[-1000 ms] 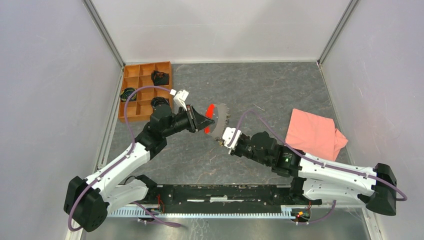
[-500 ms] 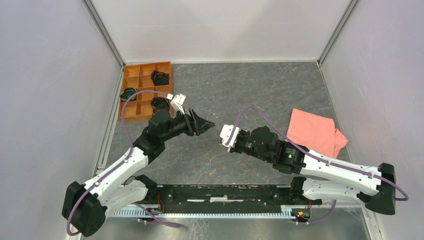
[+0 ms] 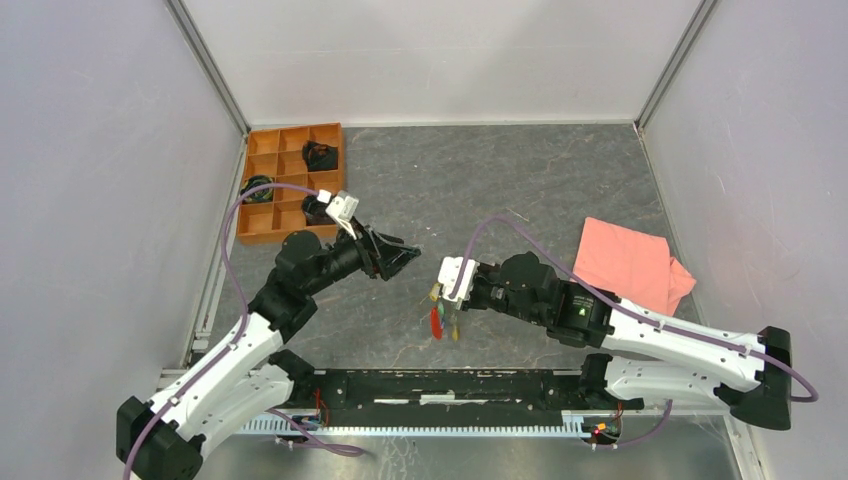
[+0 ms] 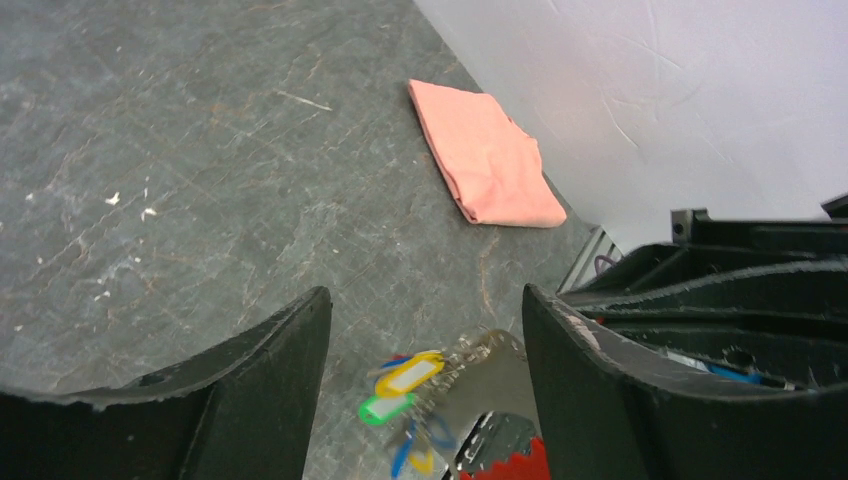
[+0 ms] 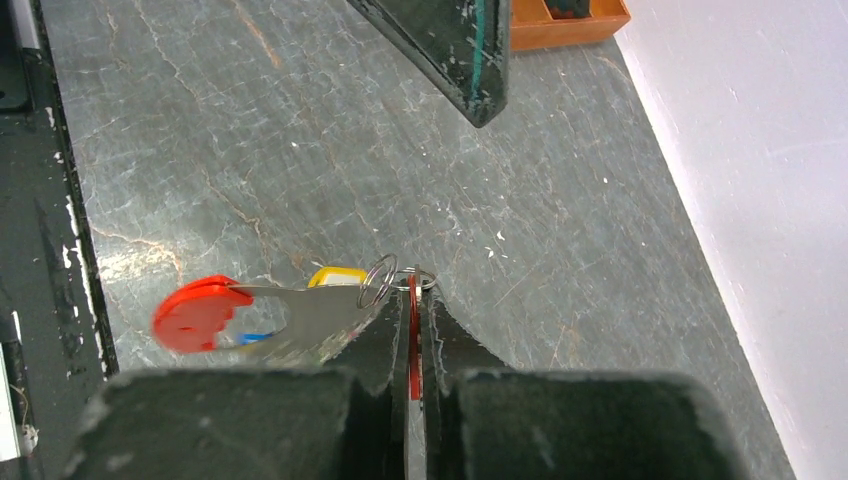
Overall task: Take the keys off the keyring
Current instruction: Pick up the key from the keyring.
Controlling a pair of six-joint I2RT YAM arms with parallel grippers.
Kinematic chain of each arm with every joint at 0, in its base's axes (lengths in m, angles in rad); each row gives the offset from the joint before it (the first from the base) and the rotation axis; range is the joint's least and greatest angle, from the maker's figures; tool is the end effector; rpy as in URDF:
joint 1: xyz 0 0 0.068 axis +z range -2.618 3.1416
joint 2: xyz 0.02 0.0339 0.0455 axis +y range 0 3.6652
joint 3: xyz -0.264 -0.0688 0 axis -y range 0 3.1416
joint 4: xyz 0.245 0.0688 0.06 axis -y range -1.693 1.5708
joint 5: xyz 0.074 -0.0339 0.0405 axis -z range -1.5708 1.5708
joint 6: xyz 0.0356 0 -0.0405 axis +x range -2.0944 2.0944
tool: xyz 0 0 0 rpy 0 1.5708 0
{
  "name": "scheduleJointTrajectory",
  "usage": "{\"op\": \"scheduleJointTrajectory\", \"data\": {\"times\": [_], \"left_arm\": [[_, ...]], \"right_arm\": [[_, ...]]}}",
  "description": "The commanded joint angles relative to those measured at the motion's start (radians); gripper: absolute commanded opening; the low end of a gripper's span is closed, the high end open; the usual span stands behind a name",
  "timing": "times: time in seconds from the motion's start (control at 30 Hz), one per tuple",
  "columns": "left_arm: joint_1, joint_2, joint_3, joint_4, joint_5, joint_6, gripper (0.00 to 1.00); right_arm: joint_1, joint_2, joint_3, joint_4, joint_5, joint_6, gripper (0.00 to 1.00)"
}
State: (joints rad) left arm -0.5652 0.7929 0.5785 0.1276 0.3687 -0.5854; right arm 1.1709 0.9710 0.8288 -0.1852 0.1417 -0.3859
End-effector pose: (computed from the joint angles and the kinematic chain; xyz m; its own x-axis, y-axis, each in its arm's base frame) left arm 0.1567 -0.1146 0.2988 -0.5046 -0.2903 -0.8131 0.6287 0.5219 -0.5765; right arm 0.0924 0.2057 0.3210 0.2076 -0.4659 -0.8602 -0.8437 0.3597 -0.3985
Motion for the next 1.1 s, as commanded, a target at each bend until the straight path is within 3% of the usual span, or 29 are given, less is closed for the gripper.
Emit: {"op": "scheduleJointTrajectory", "data": {"times": [0.0,0.2,0.37,0.67,1.07], "left_arm": [[-0.012,-0.062,-0.048,0.163,0.093,0.119,0.7],[-0.041,-0.136,-0.13,0.336,0.175,0.201,0.54],[-0.124,-0.117,-0.138,0.361,0.208,0.303,0.43],[-0.23,-0.08,-0.128,0.357,0.168,0.401,0.36],[-0.276,-0.077,-0.12,0.335,0.144,0.473,0.38]], "right_arm": [[0.002,-0.043,0.067,0.038,-0.066,-0.044,0.01],[0.002,-0.062,0.087,0.003,-0.088,-0.067,0.01],[0.003,-0.075,0.082,0.003,-0.138,-0.077,0.01],[0.02,-0.096,0.102,-0.04,-0.168,-0.094,0.01],[0.052,-0.137,0.121,-0.105,-0.209,-0.157,0.01]]}}
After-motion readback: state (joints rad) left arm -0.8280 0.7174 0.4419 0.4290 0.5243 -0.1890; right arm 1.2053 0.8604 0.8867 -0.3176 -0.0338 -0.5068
